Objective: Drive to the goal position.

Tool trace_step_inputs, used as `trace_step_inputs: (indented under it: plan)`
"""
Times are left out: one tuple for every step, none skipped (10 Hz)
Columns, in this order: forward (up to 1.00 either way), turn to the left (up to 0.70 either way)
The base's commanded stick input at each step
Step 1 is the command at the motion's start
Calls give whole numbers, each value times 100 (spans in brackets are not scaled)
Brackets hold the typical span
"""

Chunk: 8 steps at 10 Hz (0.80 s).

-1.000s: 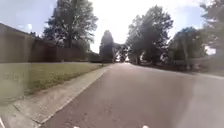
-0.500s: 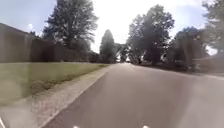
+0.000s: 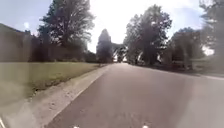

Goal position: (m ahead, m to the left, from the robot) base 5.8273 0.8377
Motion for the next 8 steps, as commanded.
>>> trace_step_inputs:
  plan:
    - [100,0]
    - [100,0]
    - [100,0]
    - [100,0]
    - [100,0]
    - [100,0]
    - [100,0]
    - [100,0]
